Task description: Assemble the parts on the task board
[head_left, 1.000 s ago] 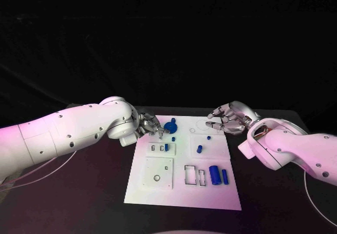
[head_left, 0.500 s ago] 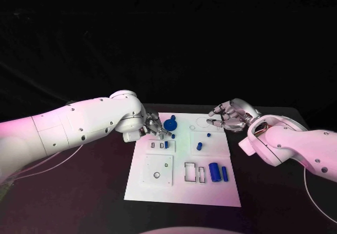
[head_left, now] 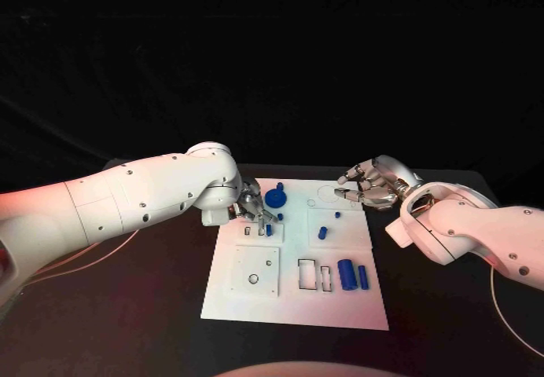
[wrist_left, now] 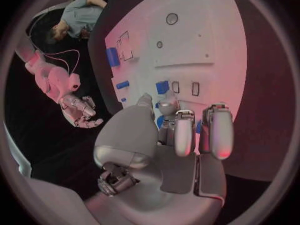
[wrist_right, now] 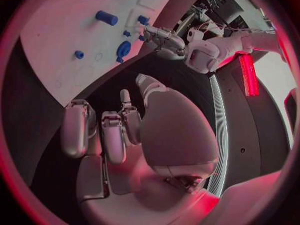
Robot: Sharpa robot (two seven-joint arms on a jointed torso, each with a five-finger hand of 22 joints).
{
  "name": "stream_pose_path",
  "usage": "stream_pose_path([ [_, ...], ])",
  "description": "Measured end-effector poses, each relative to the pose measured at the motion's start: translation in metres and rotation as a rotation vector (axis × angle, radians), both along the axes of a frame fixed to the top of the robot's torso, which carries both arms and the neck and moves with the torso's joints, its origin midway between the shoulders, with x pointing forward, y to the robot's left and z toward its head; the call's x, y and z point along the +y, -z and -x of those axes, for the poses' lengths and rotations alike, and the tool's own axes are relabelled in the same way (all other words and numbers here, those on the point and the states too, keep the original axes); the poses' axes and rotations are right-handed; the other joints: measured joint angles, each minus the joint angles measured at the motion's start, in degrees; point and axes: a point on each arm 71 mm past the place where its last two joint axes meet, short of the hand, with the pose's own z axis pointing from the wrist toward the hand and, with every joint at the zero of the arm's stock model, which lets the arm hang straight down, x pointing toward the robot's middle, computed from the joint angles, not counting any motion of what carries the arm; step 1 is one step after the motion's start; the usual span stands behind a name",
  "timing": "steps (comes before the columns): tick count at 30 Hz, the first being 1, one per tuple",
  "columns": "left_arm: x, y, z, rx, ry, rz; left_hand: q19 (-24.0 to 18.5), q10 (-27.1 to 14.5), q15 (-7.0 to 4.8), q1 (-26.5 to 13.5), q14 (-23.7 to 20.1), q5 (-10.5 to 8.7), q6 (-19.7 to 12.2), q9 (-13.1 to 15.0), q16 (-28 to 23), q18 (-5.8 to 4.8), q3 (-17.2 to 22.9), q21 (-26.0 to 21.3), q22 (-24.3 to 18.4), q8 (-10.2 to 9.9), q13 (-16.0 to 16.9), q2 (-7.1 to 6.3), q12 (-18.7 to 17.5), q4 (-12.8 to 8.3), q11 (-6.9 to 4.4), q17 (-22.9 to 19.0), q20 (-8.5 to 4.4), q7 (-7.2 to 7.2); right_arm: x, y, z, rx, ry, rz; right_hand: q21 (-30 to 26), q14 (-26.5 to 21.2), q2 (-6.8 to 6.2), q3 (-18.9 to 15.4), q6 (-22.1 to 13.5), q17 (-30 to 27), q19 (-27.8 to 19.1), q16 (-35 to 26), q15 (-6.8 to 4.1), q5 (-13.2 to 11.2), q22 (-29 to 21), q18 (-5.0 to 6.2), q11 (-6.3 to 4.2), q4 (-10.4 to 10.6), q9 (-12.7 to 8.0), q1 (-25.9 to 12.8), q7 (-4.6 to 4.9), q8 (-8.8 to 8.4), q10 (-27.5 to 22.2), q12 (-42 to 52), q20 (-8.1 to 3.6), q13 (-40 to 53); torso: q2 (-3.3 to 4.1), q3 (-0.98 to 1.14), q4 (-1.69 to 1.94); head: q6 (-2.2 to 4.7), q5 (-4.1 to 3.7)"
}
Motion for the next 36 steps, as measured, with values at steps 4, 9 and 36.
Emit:
stream_pose_path([
  [4,-0.0018,0.0014,0.0001,0.004,0.01,-0.015,0.0,0.0,0.0,0.0,0.0,0.0,0.0,-0.01,0.0,0.0,0.0,0.0,0.0,0.0,-0.04,0.0,-0.13,0.0,0.0,0.0,0.0,0.0,0.0001,-0.0001,-0.0001,-0.002,0.001,0.0,0.0,0.0,0.0,0.0,0.0,0.0,0.0,0.0,0.0,0.0,0.0,0.0,0.0,0.0,0.0,0.0,0.0,0.0,0.0,0.0,0.0,0.0,0.02,0.0,-0.03,-0.18,0.0],
  [9,-0.0039,0.0026,0.0001,0.006,0.018,-0.026,0.0,-0.21,0.0,0.0,0.0,0.0,0.0,-0.01,0.0,0.0,0.0,0.0,-0.01,0.0,-0.12,0.0,-0.22,0.0,0.21,-0.01,0.0,0.0,0.0004,-0.0001,-0.0003,-0.003,0.001,0.0,0.0,0.0,0.0,0.02,0.0,0.0,0.0,0.0,0.0,0.0,-0.01,0.0,0.0,0.02,0.08,0.0,0.0,0.0,0.0,-0.23,0.0,-0.01,0.04,0.0,-0.05,-0.35,0.0],
  [36,-0.0096,0.0052,-0.0009,0.024,0.04,-0.05,-0.21,-0.41,0.0,1.63,0.0,4.27,-0.21,0.05,-0.01,0.01,0.74,0.0,-0.02,0.52,-0.3,-0.18,-0.22,-0.08,0.0,-0.01,0.2,-0.21,0.0015,0.001,-0.0023,-0.001,0.003,0.002,-0.21,0.0,0.0,0.32,0.0,0.0,0.0,0.0,0.0,0.32,0.03,0.0,0.0,0.32,0.31,0.0,0.0,0.25,0.01,-0.23,0.0,-0.02,0.06,0.13,-0.05,-1.0,0.14],
])
